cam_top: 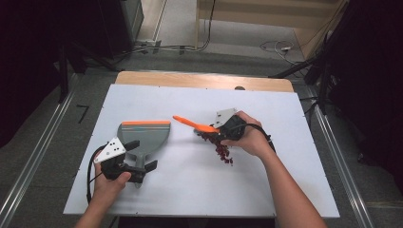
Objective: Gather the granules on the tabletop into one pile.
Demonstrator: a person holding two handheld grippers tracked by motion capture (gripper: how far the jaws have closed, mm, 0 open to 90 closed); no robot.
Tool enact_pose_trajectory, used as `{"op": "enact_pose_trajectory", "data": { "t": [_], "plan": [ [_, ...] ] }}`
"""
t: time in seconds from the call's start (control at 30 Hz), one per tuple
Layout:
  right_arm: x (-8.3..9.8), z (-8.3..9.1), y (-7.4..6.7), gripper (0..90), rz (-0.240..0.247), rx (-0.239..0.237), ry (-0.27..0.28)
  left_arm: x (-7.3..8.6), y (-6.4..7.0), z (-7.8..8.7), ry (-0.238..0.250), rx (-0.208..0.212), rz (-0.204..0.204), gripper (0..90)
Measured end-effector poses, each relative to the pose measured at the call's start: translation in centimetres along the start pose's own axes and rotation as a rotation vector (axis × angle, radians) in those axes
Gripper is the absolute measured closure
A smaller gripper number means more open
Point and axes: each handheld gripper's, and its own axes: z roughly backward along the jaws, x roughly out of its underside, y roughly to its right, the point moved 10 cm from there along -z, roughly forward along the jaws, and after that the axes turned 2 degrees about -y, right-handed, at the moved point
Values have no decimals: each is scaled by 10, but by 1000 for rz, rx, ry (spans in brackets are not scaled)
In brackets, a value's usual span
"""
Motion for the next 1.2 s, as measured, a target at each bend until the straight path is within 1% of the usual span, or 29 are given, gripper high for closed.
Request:
{"op": "enact_pose_trajectory", "data": {
  "t": [0.07, 0.1, 0.2, 0.27, 0.37, 0.4, 0.43, 0.53, 0.57, 0.67, 0.7, 0.77, 0.8, 0.87, 0.97, 1.0, 1.07, 1.1, 1.2],
  "plan": [
    [1, 2, -3, 689, 7, -1, -3, 0, 0, 0, 0, -1, -1, 0],
    [1, 2, -5, 688, -2, -2, -1, 0, 0, 0, 1, -1, -1, 0],
    [4, 5, -10, 688, -7, -7, 8, -1, 0, 0, 2, 0, -2, 0],
    [5, 6, -12, 688, -2, -5, 15, -1, 0, 0, 3, 1, -3, 0],
    [6, 8, -15, 688, -6, -7, 13, -1, 1, 0, 4, 2, -2, 0],
    [7, 9, -17, 688, -3, -14, -1, -1, 1, 0, 4, 1, -3, 0],
    [6, 10, -18, 688, 5, -16, 2, -1, 1, 0, 3, 2, -3, 0],
    [4, 12, -16, 689, 4, -3, -3, -1, 2, 0, 2, 2, -5, 0],
    [3, 13, -15, 690, -6, 4, 2, -1, 2, 0, 4, 1, -4, 0],
    [0, 22, -11, 690, -27, 27, 23, -2, 2, 1, 9, 1, -2, 0],
    [-1, 25, -9, 690, -27, 29, 30, -2, 2, 1, 10, -1, -2, 0],
    [-3, 38, -7, 690, -47, 44, 42, -2, 2, 1, 10, -1, 0, 0],
    [-5, 43, -7, 690, -53, 41, 51, -2, 2, 1, 10, -1, 1, 0],
    [-7, 54, -11, 690, -82, 20, 54, -2, 3, 1, 8, 0, -1, 0],
    [-7, 68, -24, 690, -152, -45, 38, -3, 3, 0, 9, 2, -2, 0],
    [-6, 71, -28, 690, -161, -66, 31, -3, 3, 0, 9, 1, -2, 0],
    [-3, 75, -39, 689, -162, -100, 31, -2, 3, 0, 8, 1, -4, 0],
    [0, 75, -45, 689, -175, -125, 30, -2, 3, 0, 7, 0, -4, 0],
    [7, 70, -58, 689, -175, -170, 17, -2, 3, 0, 5, 0, -4, 0]
  ]
}}
